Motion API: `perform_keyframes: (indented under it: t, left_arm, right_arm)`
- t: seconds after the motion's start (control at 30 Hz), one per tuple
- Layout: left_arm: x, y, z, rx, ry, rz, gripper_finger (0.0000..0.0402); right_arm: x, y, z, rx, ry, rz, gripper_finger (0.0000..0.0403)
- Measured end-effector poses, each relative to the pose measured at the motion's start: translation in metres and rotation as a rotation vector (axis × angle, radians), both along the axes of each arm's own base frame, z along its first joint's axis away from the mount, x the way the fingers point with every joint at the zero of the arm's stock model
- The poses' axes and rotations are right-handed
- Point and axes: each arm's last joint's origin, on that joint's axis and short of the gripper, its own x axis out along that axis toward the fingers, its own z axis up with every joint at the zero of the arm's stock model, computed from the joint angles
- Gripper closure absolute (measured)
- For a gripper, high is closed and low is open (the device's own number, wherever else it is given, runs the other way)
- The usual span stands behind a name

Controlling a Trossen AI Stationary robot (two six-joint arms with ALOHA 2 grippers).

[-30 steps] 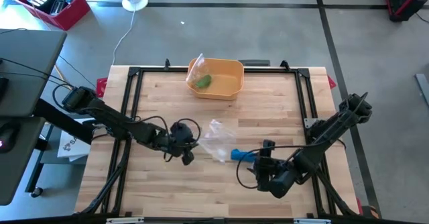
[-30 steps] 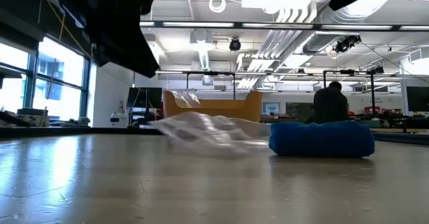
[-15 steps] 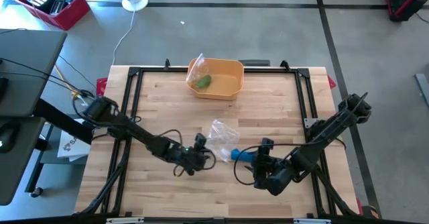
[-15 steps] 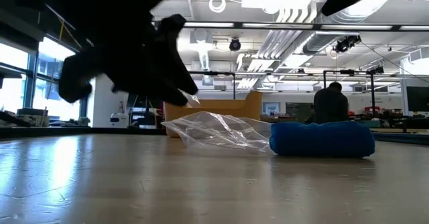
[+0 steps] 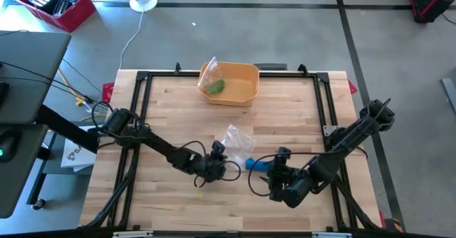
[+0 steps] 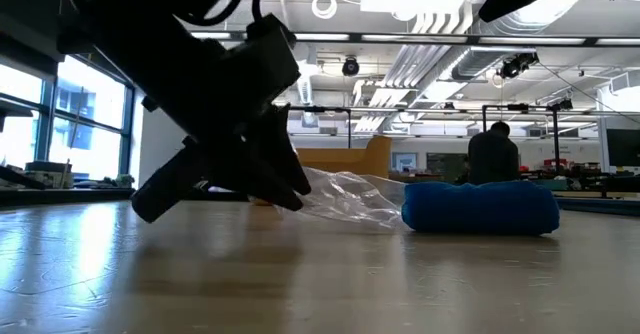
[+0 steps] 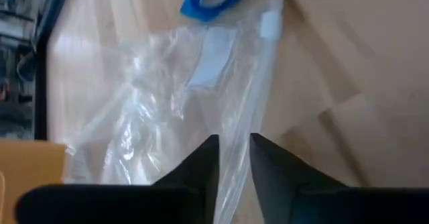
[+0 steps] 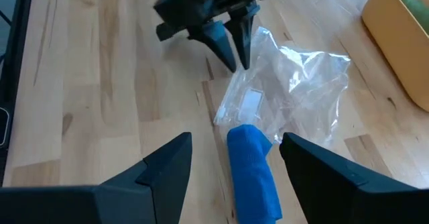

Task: Roll bandage
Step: Put the blue bandage to the zip bag

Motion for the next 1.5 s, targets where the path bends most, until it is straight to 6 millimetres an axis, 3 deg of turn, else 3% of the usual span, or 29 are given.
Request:
perform_keyframes:
  t: [0.23,0.43,0.57,0.77,0.87,1.17,1.5]
  left_arm:
    - [0.003,0.009,0.002,0.004,-0.038,0.088,0.0397]
    - [0.011,-0.009,0.028,0.033,-0.146,0.246,0.0400]
    - [0.018,-0.025,0.053,-0.116,-0.196,0.343,0.0401]
    - [0.028,-0.043,0.077,-0.501,-0.201,0.403,0.0401]
    - [0.029,-0.046,0.079,-0.585,-0.219,0.435,0.0401]
    - [0.032,-0.048,0.082,-0.669,-0.280,0.472,0.0401]
    - [0.025,-0.050,0.109,-0.730,-0.328,0.437,0.0401]
  right_arm:
    - [0.000,0.000,0.000,0.004,-0.006,0.000,0.0176]
    - [0.004,0.004,0.002,0.013,-0.040,0.026,0.0176]
    - [0.020,0.018,-0.008,-0.040,-0.048,0.205,0.0176]
    - [0.053,0.033,-0.041,-0.254,-0.068,0.442,0.0176]
    - [0.059,0.030,-0.047,-0.331,-0.062,0.447,0.0176]
    - [0.067,0.016,-0.051,-0.353,0.009,0.491,0.0176]
    - [0.066,0.003,-0.057,-0.418,0.103,0.460,0.0176]
